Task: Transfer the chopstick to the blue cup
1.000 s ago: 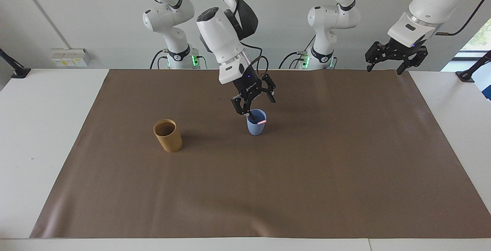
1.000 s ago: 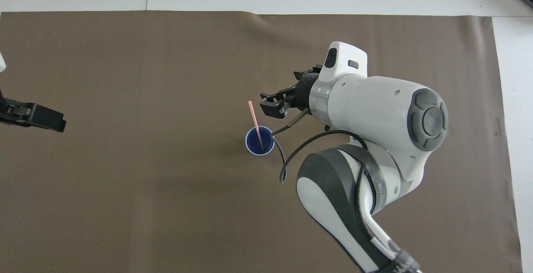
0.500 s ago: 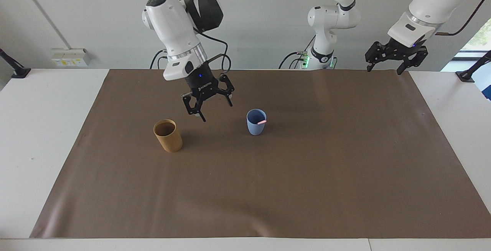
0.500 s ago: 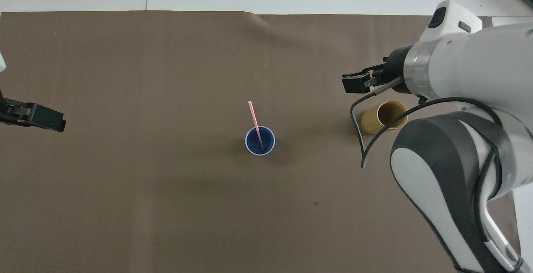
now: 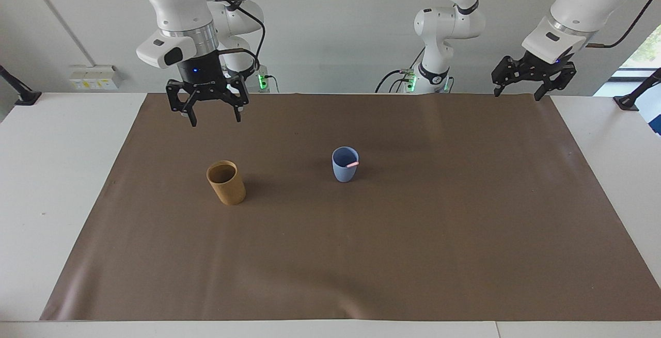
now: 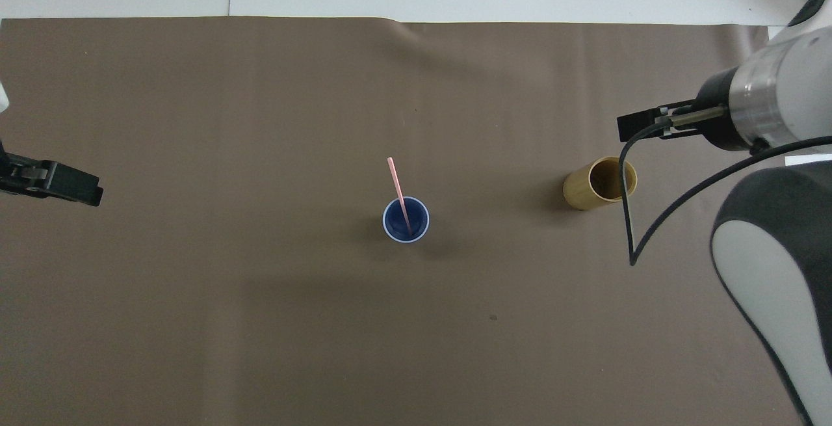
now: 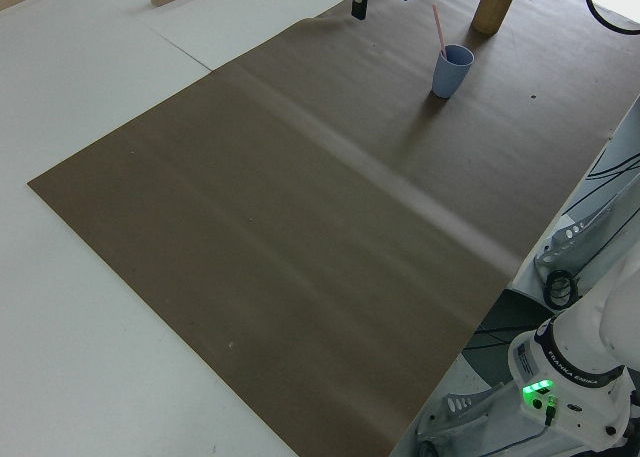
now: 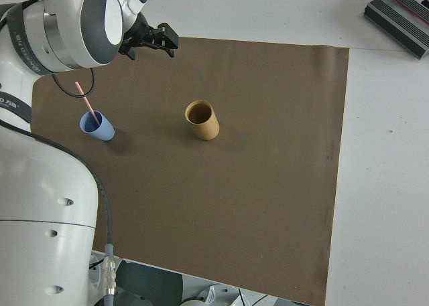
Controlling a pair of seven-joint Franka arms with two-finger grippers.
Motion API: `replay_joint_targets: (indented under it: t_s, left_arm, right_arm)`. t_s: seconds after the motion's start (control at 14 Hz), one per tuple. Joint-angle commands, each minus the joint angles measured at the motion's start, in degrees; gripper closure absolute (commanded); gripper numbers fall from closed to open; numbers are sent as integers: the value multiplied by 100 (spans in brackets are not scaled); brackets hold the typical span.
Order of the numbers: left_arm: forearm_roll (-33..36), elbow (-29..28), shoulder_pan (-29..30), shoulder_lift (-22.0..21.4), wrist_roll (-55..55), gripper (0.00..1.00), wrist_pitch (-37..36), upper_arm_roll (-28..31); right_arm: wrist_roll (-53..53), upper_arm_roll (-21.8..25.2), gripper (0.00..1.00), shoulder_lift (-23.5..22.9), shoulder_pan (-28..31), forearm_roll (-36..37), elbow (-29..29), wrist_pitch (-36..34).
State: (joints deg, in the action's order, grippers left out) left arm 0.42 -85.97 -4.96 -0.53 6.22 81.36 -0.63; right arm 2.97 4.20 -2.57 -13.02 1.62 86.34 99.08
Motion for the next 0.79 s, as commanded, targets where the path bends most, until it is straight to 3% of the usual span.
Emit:
replay_joint_targets:
  t_s: [0.0,0.29,0.71]
  left_arm:
    - [37,-157,-22,-123,37,0,91,19]
    - [37,-157,-22,-123,46,0,91,19]
    - [37,-148,-22,-123,37,0,100,19]
  right_arm:
    - [99,28,0,186,351,5,-117,-520]
    - [99,37,0,625,888,-74,365,-811]
    - [222,28,0,670,1012,-242,507,-1111]
